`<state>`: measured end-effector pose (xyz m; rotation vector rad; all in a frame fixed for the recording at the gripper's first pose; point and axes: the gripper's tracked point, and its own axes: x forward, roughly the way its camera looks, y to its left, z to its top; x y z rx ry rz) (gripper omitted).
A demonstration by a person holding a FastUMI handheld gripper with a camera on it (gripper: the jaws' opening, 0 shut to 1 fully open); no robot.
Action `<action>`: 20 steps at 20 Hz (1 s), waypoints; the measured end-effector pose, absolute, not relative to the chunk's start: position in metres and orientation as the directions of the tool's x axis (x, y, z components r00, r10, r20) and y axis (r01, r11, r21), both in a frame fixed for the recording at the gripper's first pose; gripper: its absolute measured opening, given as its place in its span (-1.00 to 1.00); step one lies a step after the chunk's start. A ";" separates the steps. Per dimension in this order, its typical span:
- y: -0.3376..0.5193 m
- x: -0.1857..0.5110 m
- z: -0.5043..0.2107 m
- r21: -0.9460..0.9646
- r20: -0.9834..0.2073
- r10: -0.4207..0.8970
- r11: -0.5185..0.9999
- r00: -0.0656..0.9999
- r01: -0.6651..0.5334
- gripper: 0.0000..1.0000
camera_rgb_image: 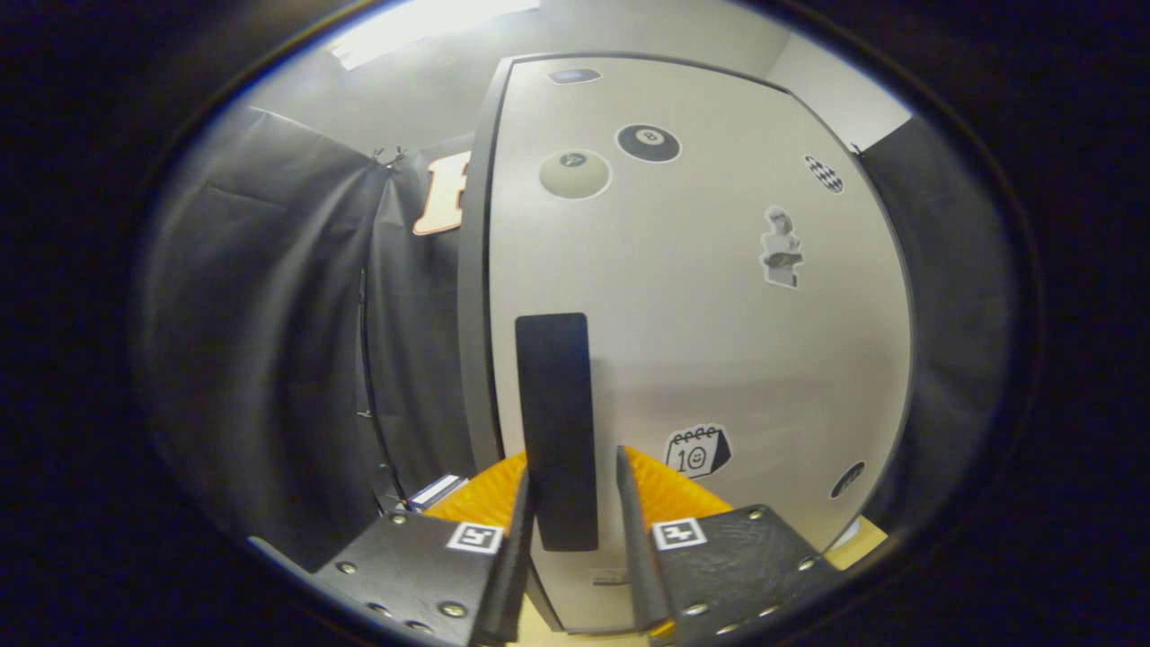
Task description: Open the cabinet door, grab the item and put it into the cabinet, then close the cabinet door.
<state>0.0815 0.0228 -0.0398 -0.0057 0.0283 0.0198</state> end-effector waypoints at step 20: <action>0.012 0.047 -0.033 -0.004 -0.020 0.028 1.000 0.999 -0.028 -0.80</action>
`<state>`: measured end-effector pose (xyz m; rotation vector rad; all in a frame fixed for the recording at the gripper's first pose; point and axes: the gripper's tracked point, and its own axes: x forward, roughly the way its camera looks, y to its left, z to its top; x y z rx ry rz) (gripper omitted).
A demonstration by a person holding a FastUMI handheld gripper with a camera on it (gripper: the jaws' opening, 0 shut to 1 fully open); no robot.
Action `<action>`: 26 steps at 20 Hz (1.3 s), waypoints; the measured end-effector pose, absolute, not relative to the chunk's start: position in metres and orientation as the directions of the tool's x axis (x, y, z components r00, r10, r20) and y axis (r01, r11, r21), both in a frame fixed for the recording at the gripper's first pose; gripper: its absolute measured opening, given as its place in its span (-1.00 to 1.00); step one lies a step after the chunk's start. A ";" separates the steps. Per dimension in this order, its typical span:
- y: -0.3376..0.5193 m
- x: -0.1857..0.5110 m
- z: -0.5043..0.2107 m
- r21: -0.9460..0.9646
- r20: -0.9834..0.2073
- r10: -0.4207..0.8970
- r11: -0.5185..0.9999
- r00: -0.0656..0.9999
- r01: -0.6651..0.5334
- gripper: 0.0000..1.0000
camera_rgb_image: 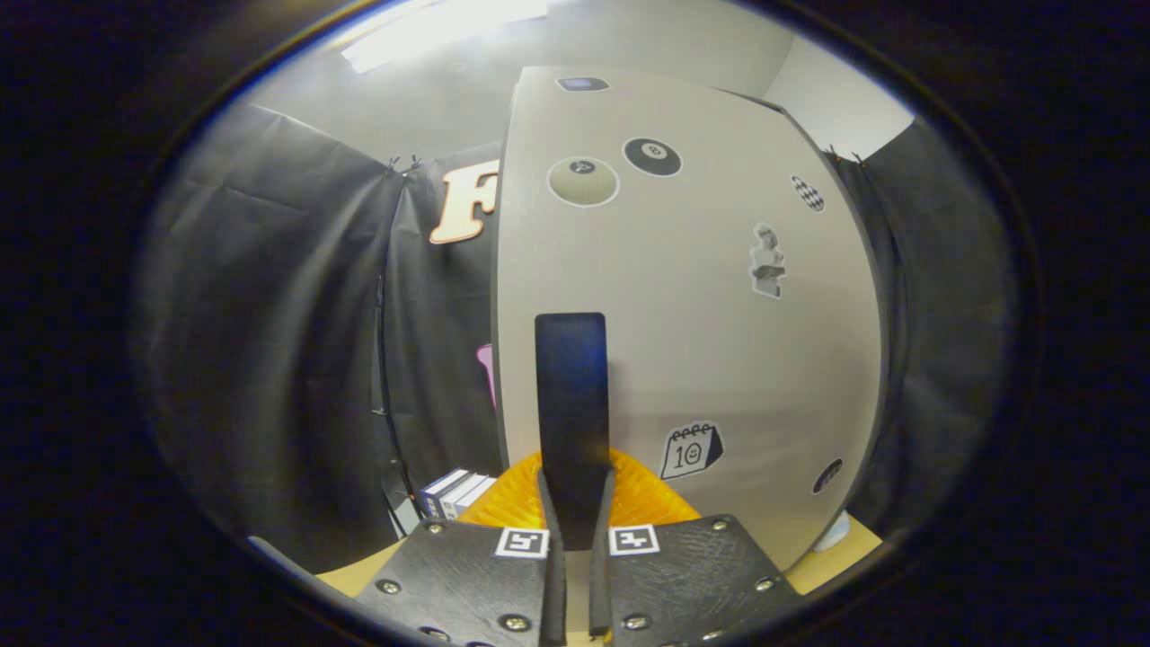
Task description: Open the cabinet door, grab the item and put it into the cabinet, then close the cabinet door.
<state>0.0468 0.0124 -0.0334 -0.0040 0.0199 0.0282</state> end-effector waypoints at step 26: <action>-0.026 0.007 -0.023 -0.026 -0.006 -0.060 0.998 0.998 0.059 -0.81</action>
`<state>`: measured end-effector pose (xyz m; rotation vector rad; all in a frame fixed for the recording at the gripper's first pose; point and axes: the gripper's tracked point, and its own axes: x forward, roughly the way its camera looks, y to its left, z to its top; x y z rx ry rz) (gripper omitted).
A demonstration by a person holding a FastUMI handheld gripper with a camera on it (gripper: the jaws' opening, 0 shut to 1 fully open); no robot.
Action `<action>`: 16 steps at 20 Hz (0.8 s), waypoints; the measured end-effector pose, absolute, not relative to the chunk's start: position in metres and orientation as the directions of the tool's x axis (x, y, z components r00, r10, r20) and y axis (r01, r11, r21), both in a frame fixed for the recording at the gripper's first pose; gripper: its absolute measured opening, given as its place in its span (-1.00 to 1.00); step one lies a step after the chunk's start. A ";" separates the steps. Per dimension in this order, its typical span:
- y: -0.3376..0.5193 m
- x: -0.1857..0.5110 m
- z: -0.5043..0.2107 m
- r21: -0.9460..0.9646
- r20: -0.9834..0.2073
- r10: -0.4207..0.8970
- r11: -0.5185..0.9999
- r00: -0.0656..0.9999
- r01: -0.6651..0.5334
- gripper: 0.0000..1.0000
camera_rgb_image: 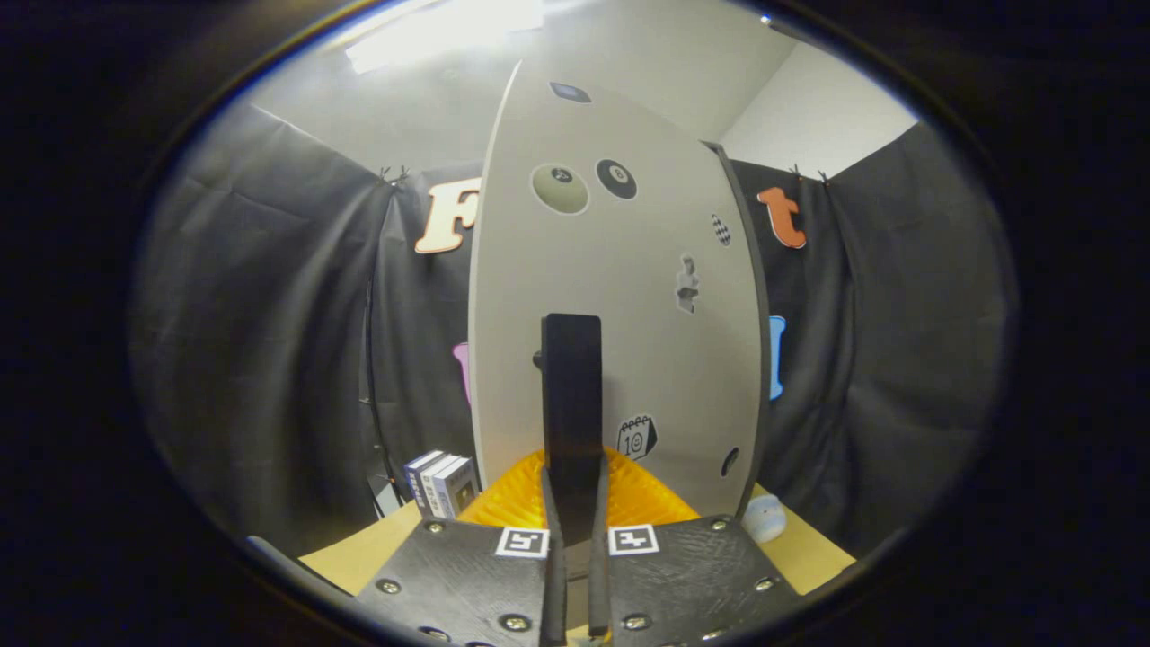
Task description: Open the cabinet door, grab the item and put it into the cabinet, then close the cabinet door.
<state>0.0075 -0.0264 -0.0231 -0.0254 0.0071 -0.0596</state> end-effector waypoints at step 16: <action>-0.118 -0.048 -0.017 -0.058 -0.019 -0.393 0.918 0.919 0.392 -0.83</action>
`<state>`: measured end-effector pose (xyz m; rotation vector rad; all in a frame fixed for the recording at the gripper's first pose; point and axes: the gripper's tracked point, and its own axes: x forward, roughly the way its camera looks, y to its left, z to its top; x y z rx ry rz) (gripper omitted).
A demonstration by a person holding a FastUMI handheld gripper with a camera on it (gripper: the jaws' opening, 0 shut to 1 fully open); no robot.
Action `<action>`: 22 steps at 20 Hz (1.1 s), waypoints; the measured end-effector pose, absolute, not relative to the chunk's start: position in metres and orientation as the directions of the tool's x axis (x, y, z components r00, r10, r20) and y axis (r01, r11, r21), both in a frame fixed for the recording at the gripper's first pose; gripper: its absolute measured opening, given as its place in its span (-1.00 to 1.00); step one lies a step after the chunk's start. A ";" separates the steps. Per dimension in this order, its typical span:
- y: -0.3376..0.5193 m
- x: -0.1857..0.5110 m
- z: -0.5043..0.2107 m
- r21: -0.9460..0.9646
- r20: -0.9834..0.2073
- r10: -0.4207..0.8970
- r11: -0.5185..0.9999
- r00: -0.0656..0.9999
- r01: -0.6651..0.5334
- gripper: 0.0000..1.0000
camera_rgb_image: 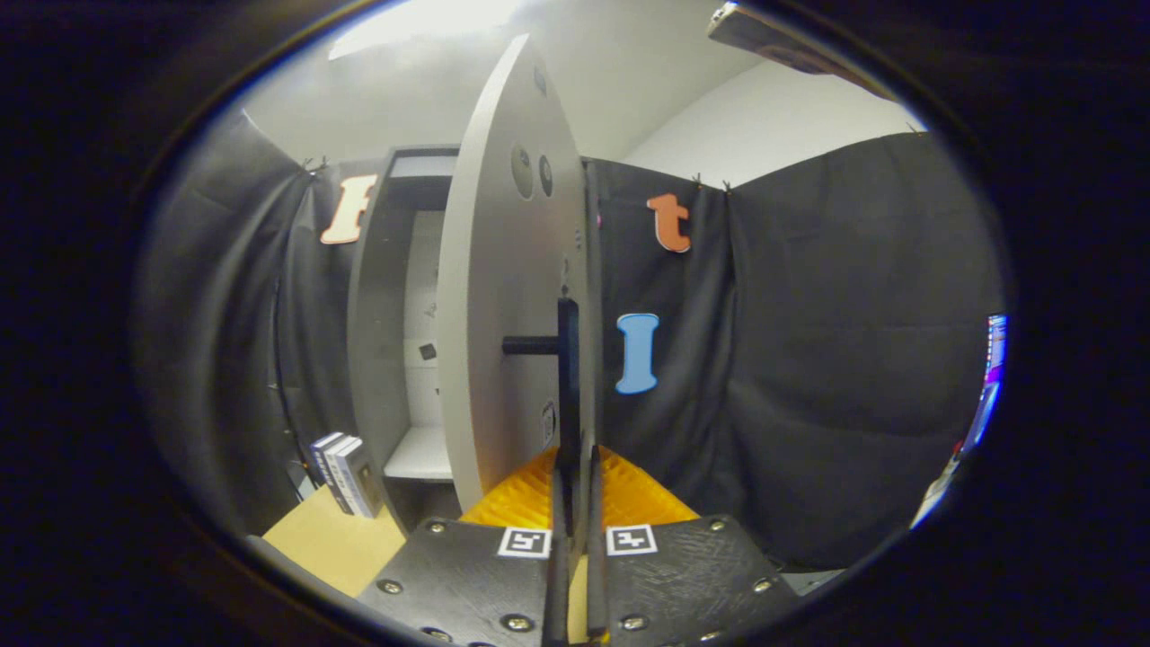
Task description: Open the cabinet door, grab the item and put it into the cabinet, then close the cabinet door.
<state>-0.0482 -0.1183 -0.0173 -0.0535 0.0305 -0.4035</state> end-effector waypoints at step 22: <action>-0.118 -0.050 -0.038 -0.104 -0.036 -0.409 0.909 0.912 0.404 -0.84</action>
